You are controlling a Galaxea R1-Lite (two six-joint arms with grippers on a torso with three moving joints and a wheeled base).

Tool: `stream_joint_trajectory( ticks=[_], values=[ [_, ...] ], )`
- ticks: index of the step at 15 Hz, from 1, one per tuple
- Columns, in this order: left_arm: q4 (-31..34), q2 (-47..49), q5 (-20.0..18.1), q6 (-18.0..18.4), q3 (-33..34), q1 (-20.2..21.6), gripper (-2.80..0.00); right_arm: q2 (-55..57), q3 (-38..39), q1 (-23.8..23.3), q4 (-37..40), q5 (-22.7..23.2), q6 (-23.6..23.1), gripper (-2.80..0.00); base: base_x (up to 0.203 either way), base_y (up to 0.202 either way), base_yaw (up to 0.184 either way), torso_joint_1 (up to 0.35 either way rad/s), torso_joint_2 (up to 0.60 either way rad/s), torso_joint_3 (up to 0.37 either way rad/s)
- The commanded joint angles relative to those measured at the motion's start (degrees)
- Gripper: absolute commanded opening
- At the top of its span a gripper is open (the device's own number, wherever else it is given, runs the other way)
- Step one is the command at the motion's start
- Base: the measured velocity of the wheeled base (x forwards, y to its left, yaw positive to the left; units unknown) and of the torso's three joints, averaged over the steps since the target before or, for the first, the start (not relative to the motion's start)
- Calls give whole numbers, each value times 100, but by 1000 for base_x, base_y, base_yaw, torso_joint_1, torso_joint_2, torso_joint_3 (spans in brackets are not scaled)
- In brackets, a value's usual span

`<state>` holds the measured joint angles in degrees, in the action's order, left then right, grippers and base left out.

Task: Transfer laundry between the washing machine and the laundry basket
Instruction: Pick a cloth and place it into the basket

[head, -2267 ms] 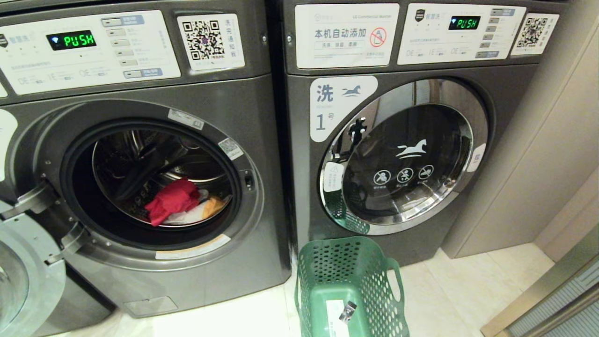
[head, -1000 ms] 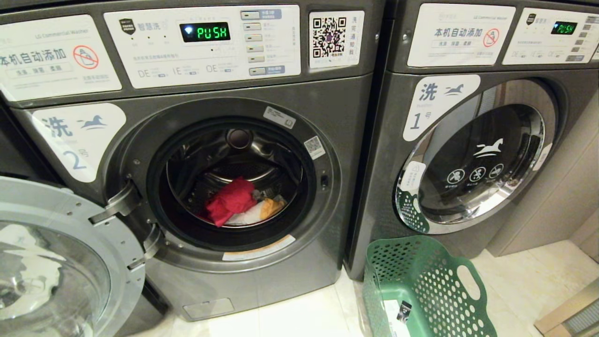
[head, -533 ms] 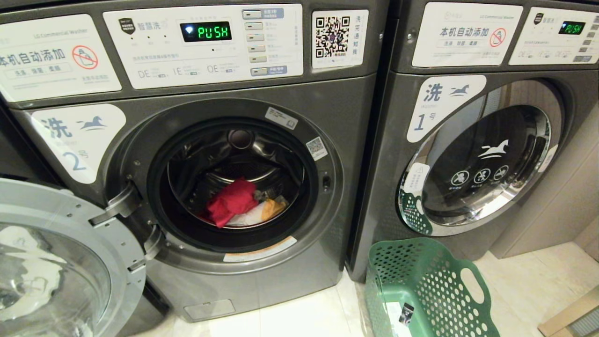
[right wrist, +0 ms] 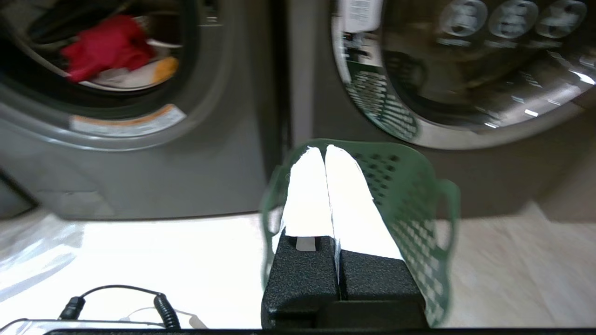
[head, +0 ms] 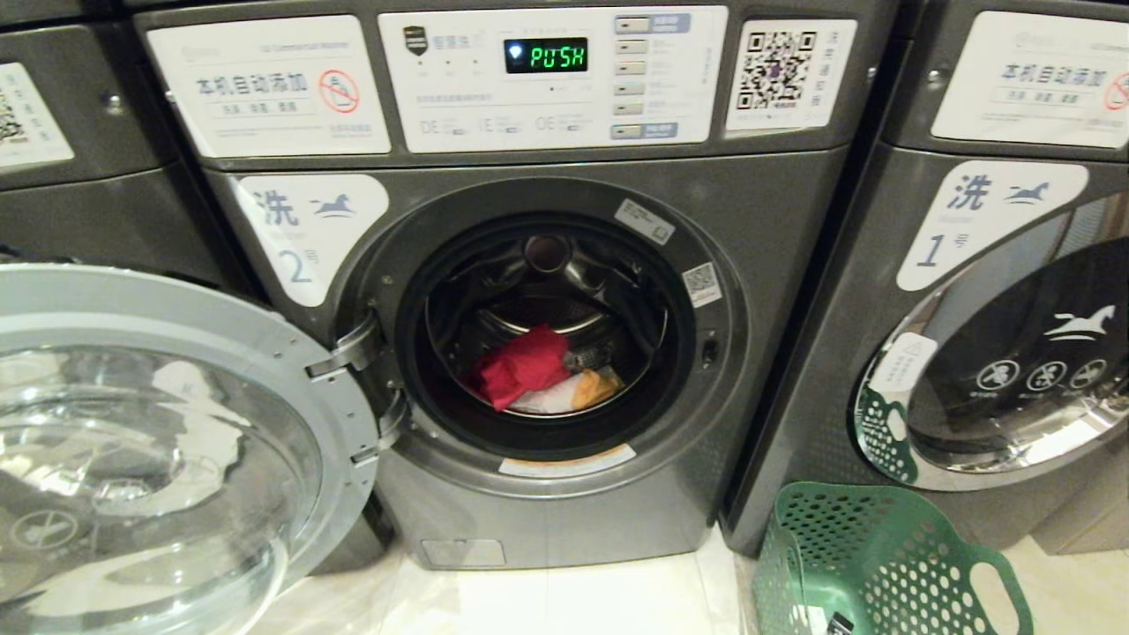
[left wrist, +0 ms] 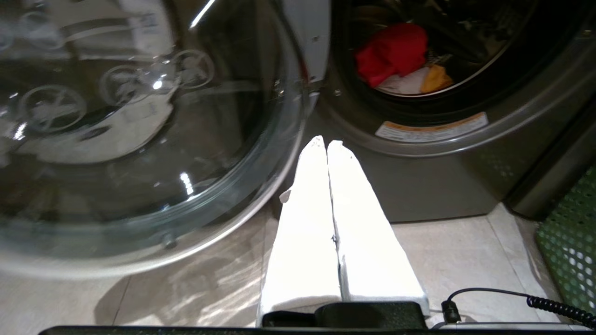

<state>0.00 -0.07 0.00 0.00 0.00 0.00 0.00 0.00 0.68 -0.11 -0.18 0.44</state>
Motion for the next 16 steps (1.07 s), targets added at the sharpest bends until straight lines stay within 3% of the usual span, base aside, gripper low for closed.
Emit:
stream_joint_trajectory(
  ticks=[1, 12, 16],
  values=[
    [0, 7, 0, 0, 0, 0, -280, 9, 9, 2, 1, 1, 0, -280, 6, -6, 124, 10, 6, 1],
    [0, 7, 0, -9, 0, 0, -280, 9, 0, 2, 2, 1, 9, -280, 0, 0, 7, 0, 0, 0],
    [0, 7, 0, -18, 0, 0, -280, 9, 0, 2, 2, 1, 9, -280, 0, 0, 0, 3, 2, -149]
  ],
)
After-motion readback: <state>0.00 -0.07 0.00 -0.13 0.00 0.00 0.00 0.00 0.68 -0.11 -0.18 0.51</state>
